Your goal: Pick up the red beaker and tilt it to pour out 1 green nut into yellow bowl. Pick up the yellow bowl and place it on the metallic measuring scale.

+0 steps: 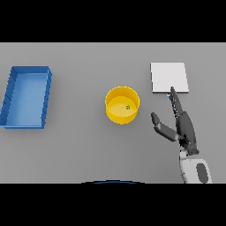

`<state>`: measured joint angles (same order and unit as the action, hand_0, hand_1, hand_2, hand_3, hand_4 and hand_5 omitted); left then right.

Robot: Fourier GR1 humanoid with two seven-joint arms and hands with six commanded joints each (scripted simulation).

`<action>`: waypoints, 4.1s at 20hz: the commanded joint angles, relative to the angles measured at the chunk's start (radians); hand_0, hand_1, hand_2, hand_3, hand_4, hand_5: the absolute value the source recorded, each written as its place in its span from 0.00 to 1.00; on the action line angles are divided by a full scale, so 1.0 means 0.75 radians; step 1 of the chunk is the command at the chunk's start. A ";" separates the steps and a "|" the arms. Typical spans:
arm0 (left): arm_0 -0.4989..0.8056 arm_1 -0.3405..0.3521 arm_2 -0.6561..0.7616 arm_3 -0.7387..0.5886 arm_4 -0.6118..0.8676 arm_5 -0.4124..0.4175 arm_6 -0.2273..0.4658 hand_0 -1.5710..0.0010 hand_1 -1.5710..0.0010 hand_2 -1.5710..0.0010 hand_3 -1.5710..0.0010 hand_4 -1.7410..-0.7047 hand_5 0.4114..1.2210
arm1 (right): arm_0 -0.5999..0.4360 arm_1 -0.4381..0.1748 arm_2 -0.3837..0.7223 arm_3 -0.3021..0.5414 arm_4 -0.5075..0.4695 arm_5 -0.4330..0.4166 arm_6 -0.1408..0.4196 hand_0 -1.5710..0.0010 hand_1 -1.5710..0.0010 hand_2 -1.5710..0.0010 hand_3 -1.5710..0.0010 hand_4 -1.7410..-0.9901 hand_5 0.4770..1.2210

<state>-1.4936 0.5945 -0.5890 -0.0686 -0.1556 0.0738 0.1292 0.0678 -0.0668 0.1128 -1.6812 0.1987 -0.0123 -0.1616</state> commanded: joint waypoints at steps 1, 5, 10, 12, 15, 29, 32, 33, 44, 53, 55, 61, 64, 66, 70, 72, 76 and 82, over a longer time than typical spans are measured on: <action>0.032 0.004 0.021 -0.005 0.042 0.027 0.013 0.00 0.00 0.00 0.02 0.00 1.00 | -0.016 -0.007 -0.011 0.002 -0.030 0.020 0.010 1.00 1.00 1.00 1.00 0.80 0.24; 0.194 0.041 0.118 -0.051 0.245 0.132 0.112 0.00 0.00 0.00 0.03 0.00 1.00 | -0.019 -0.005 0.013 0.009 0.009 0.012 0.000 1.00 1.00 1.00 1.00 0.76 0.27; 0.452 0.066 0.157 -0.291 0.444 0.236 0.238 0.00 0.00 0.00 0.13 0.00 1.00 | -0.007 -0.001 0.024 0.004 0.037 -0.005 -0.002 1.00 1.00 1.00 1.00 0.73 0.30; 0.609 0.101 0.160 -0.470 0.519 0.306 0.287 0.00 0.00 0.00 0.12 0.00 1.00 | 0.002 -0.008 0.020 0.018 0.037 -0.005 -0.022 1.00 1.00 1.00 1.00 0.72 0.31; 0.805 0.156 0.134 -0.763 0.597 0.416 0.390 0.00 0.00 0.00 0.12 0.00 1.00 | -0.004 -0.016 0.014 0.035 0.040 -0.005 -0.030 1.00 1.00 1.00 1.00 0.72 0.30; 1.202 0.421 -0.058 -1.484 0.867 0.296 0.504 0.36 0.44 0.47 0.55 0.78 0.35 | -0.001 -0.018 0.013 0.032 0.035 -0.005 -0.031 1.00 1.00 1.00 1.00 0.77 0.26; 1.209 0.450 -0.084 -1.476 0.851 0.216 0.504 0.67 0.71 0.73 0.77 0.92 0.30 | -0.024 -0.019 0.010 0.027 0.025 0.000 -0.021 1.00 1.00 1.00 1.00 0.79 0.27; 1.199 0.448 -0.103 -1.465 0.825 0.205 0.507 0.74 0.77 0.78 0.82 0.94 0.30 | -0.021 -0.020 0.009 0.034 0.014 0.011 -0.027 1.00 1.00 1.00 1.00 0.79 0.28; 1.167 0.378 -0.092 -1.380 0.750 0.329 0.379 0.98 0.98 0.98 0.98 0.99 0.33 | -0.049 -0.078 0.066 0.022 0.143 0.016 0.025 1.00 1.00 1.00 1.00 0.81 0.30; 1.161 0.353 -0.087 -1.391 0.767 0.341 0.364 1.00 1.00 1.00 1.00 0.99 0.32 | -0.459 -0.425 0.392 0.132 0.622 0.308 0.046 1.00 1.00 1.00 1.00 0.68 0.30; 1.184 0.382 -0.077 -1.405 0.777 0.326 0.340 1.00 1.00 1.00 1.00 0.99 0.32 | -0.541 -0.476 0.464 0.195 0.715 0.345 -0.010 1.00 1.00 1.00 1.00 0.68 0.30; 1.189 0.368 -0.070 -1.406 0.796 0.325 0.335 1.00 1.00 1.00 1.00 0.98 0.34 | -0.763 -0.495 0.627 0.351 0.837 0.495 -0.091 1.00 1.00 1.00 1.00 0.70 0.31; 1.199 0.380 -0.062 -1.413 0.807 0.315 0.324 1.00 1.00 1.00 1.00 0.98 0.34 | -0.857 -0.469 0.690 0.459 0.887 0.550 -0.076 1.00 1.00 1.00 1.00 0.69 0.30; 1.200 0.370 -0.059 -1.400 0.808 0.317 0.311 1.00 1.00 1.00 1.00 0.98 0.34 | -0.891 -0.450 0.738 0.515 0.924 0.559 -0.084 1.00 1.00 1.00 1.00 0.69 0.30; 1.209 0.382 -0.050 -1.404 0.817 0.311 0.305 1.00 1.00 1.00 1.00 0.98 0.34 | -0.957 -0.445 0.786 0.612 0.970 0.582 -0.096 1.00 1.00 1.00 1.00 0.64 0.32; 1.211 0.382 -0.049 -1.411 0.818 0.316 0.304 1.00 1.00 1.00 1.00 0.98 0.33 | -0.995 -0.427 0.802 0.649 0.973 0.621 -0.092 1.00 1.00 1.00 1.00 0.63 0.34; 1.219 0.396 -0.048 -1.434 0.821 0.319 0.297 1.00 1.00 1.00 1.00 0.99 0.34 | -1.023 -0.384 0.816 0.695 0.968 0.665 -0.067 1.00 1.00 1.00 1.00 0.59 0.37; 1.229 0.404 -0.039 -1.424 0.826 0.312 0.280 1.00 1.00 1.00 1.00 0.99 0.35 | -1.021 -0.357 0.814 0.732 0.965 0.685 -0.042 0.65 0.70 0.80 0.83 0.43 0.63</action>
<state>-0.5715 0.8977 -0.6184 -1.1362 0.4640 0.3081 0.3402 -0.6983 -0.3350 0.7236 -1.1320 0.9219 0.5015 -0.1948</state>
